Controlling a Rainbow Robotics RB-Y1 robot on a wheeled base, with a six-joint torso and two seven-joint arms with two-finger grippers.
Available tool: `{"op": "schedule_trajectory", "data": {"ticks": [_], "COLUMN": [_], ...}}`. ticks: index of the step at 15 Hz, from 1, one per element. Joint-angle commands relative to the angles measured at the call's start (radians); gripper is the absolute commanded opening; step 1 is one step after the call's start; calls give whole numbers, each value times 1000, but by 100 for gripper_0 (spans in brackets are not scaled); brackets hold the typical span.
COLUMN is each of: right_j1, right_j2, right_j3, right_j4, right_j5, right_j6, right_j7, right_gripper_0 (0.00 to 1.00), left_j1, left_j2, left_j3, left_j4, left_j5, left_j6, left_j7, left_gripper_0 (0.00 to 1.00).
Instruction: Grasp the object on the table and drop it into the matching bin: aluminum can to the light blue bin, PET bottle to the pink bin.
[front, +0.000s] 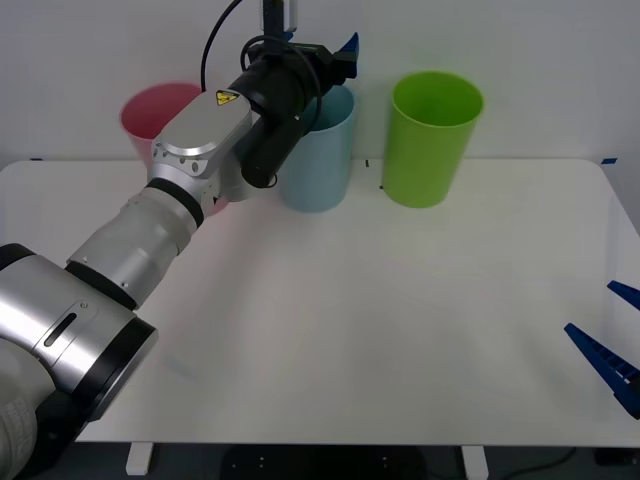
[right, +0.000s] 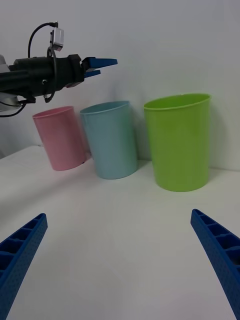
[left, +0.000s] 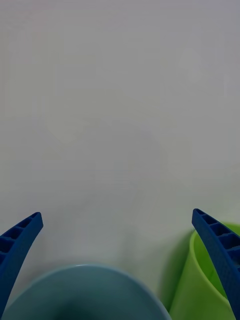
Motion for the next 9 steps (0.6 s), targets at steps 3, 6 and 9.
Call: {"op": "schedule_trajectory", "data": {"ticks": [3, 6, 9], "right_j1": [0, 0, 0], "right_j2": [0, 0, 0], "right_j3": [0, 0, 0], "right_j4": [0, 0, 0], "right_j5": [0, 0, 0], "right_j6": [0, 0, 0], "right_j7": [0, 0, 0], "right_gripper_0": [100, 100, 100], "left_j1": [7, 57, 134], "left_j2": [26, 116, 222], "left_j3": [-8, -94, -140], "left_j4": [-29, -126, -255], "left_j5": [89, 229, 328], "left_j6": [-21, -21, -22], "left_j7": [-12, -23, -32], "left_gripper_0": [100, 100, 100]}}
